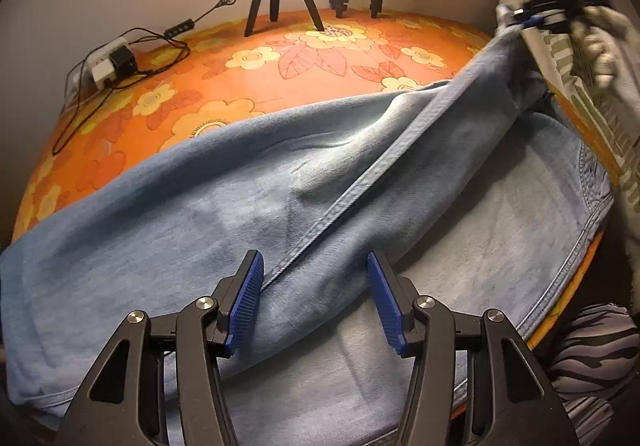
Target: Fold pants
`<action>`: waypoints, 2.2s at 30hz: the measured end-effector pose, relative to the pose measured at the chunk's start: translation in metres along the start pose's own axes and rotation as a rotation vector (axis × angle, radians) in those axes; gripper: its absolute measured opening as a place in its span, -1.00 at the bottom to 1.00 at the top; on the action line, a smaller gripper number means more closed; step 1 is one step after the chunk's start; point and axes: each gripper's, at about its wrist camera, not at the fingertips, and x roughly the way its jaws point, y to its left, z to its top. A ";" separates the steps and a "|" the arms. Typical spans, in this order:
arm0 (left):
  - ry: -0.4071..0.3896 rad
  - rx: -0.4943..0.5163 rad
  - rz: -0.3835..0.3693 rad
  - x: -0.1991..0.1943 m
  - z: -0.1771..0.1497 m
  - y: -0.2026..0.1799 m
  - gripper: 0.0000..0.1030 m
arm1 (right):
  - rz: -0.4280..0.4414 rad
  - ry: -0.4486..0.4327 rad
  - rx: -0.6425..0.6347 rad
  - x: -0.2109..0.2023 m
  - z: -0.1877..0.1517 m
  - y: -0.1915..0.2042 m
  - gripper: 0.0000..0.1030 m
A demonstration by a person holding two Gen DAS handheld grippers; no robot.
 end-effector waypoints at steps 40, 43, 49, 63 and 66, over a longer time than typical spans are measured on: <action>0.006 0.051 0.067 -0.036 -0.050 -0.027 -0.90 | 0.122 -0.100 0.090 -0.053 -0.144 -0.203 0.23; 0.027 0.056 0.061 -0.040 -0.052 -0.028 -0.87 | 0.096 -0.096 0.040 -0.032 -0.119 -0.203 0.31; 0.028 0.080 0.059 -0.057 -0.056 -0.029 -0.82 | 0.151 -0.057 0.053 0.003 -0.094 -0.210 0.38; 0.027 -0.001 0.009 -0.084 -0.072 -0.010 -0.72 | 0.220 -0.025 0.023 0.032 -0.094 -0.200 0.48; -0.012 -0.058 0.016 -0.087 -0.065 0.004 -0.72 | 0.259 -0.024 0.030 0.032 -0.096 -0.200 0.36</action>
